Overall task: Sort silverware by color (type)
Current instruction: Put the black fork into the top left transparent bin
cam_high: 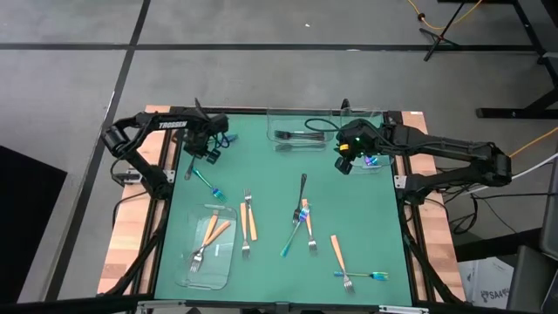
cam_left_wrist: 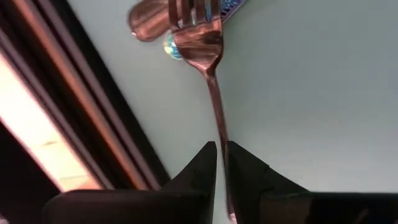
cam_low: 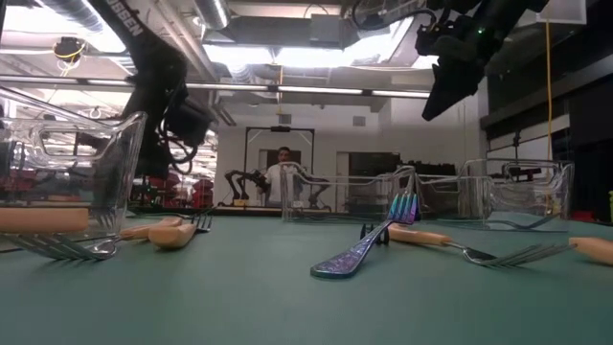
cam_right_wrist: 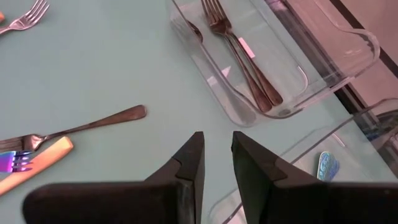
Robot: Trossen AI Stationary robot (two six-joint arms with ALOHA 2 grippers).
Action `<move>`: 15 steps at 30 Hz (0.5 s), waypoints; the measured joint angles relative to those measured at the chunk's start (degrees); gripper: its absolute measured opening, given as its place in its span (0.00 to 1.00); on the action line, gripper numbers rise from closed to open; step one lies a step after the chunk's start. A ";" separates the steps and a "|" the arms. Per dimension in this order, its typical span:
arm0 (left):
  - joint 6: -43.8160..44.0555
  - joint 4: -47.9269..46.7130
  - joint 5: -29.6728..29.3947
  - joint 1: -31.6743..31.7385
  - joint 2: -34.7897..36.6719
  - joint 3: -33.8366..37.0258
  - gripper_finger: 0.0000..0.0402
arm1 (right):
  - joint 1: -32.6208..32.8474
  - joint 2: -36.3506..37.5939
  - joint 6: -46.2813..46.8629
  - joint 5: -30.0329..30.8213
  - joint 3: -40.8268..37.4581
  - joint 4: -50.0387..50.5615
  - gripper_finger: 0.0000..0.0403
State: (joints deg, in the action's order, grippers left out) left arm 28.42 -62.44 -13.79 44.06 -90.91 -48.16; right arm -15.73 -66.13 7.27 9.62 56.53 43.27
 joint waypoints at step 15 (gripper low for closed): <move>-1.81 4.88 0.82 2.48 0.00 1.93 0.27 | -0.04 0.00 0.00 -0.04 0.00 0.07 0.18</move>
State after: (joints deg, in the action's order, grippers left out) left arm 26.61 -57.56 -12.97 46.54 -90.91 -46.24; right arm -15.77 -66.13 7.27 9.58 56.53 43.33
